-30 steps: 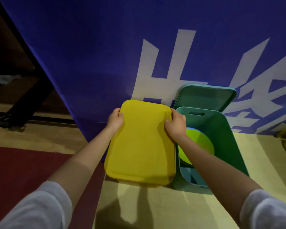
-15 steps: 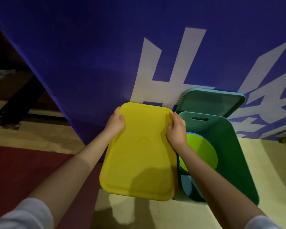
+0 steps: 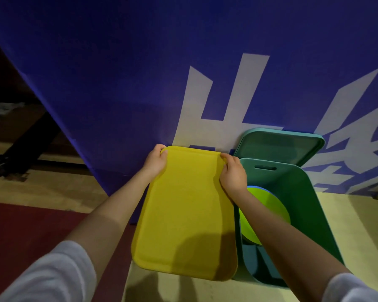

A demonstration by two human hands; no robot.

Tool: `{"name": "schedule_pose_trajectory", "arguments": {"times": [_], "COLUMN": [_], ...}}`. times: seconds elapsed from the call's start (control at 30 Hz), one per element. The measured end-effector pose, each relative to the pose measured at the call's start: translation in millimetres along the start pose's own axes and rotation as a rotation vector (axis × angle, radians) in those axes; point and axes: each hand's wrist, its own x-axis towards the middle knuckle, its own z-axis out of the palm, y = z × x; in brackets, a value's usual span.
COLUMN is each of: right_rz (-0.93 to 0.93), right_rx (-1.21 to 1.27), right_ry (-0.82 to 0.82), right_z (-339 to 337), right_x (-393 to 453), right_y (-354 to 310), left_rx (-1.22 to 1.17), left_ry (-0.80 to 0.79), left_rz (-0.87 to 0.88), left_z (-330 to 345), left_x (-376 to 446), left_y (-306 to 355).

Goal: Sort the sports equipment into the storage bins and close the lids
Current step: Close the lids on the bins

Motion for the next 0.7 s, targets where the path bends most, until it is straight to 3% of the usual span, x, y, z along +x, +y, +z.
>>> {"name": "schedule_pose_trajectory", "arguments": {"times": [0.13, 0.27, 0.47, 0.6, 0.7], "right_rz": [-0.029, -0.021, -0.132, -0.014, 0.007], "right_rx": [-0.037, 0.081, 0.011, 0.207, 0.209], "right_ry": [0.019, 0.062, 0.078, 0.045, 0.062], "right_z": [2.4, 1.7, 10.0, 4.4, 6.8], "right_x": [6.5, 10.6, 11.1, 16.7, 15.6], "right_y": [3.5, 6.5, 1.8, -2.0, -4.1], "left_rx": [-0.134, -0.311, -0.327, -0.319, -0.293], "left_ry": [-0.013, -0.049, -0.053, -0.094, -0.056], "left_rz": [0.027, -0.009, 0.034, 0.058, 0.052], "left_z": [-2.4, -9.6, -15.8, -14.9, -16.2], "left_x": [-0.9, -9.5, -16.1, -13.7, -8.8], "left_y": [-5.0, -11.2, -21.2, -12.7, -16.1]}}
